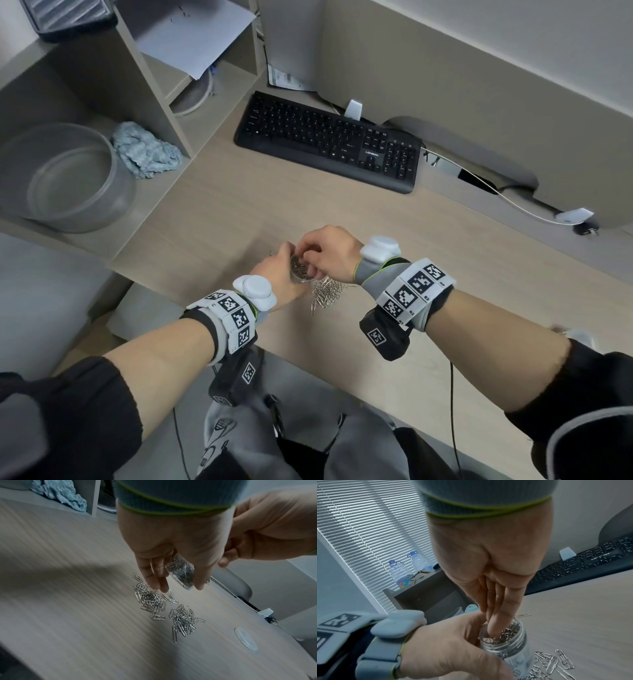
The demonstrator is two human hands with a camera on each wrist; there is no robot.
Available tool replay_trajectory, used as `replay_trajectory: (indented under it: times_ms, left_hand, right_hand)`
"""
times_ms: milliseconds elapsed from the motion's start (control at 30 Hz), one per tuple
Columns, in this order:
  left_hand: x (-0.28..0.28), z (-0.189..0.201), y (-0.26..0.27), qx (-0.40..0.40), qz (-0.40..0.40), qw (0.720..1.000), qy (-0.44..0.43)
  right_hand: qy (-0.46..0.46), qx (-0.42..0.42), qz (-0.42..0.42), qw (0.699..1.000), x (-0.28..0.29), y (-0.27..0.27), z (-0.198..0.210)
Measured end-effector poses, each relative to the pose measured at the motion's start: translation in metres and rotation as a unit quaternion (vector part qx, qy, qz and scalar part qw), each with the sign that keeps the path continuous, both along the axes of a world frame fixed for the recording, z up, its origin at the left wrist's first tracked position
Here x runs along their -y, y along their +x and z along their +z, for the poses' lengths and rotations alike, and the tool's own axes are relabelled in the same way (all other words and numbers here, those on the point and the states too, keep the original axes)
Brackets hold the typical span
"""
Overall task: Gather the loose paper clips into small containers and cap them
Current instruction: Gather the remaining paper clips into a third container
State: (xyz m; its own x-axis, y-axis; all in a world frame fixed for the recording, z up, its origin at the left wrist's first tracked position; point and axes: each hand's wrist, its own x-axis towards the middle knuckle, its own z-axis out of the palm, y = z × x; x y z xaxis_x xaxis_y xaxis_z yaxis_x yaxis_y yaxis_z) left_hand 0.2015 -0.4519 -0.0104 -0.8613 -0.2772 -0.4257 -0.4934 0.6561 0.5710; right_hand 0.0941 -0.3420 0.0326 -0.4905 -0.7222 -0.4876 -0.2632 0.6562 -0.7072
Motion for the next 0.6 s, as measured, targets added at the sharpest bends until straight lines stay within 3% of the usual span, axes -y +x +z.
replay_trajectory:
  times_ms: [167, 267, 433, 600]
  left_hand:
    - [0.005, -0.003, 0.003, -0.003, 0.003, 1.000, 0.001]
    - [0.014, -0.004, 0.006, 0.016, 0.012, 1.000, -0.005]
    - [0.031, -0.008, 0.014, 0.022, 0.035, 0.999, -0.016]
    - [0.037, -0.013, 0.018, -0.001, 0.060, 0.998, -0.020]
  right_hand:
    - [-0.014, -0.061, -0.050, 0.997, -0.005, -0.015, -0.007]
    - [0.059, -0.053, -0.090, 0.993, -0.021, -0.029, -0.023]
    - [0.300, -0.089, -0.003, 0.950, -0.048, -0.036, -0.056]
    - [0.296, -0.088, 0.010, 0.951, -0.044, -0.015, -0.071]
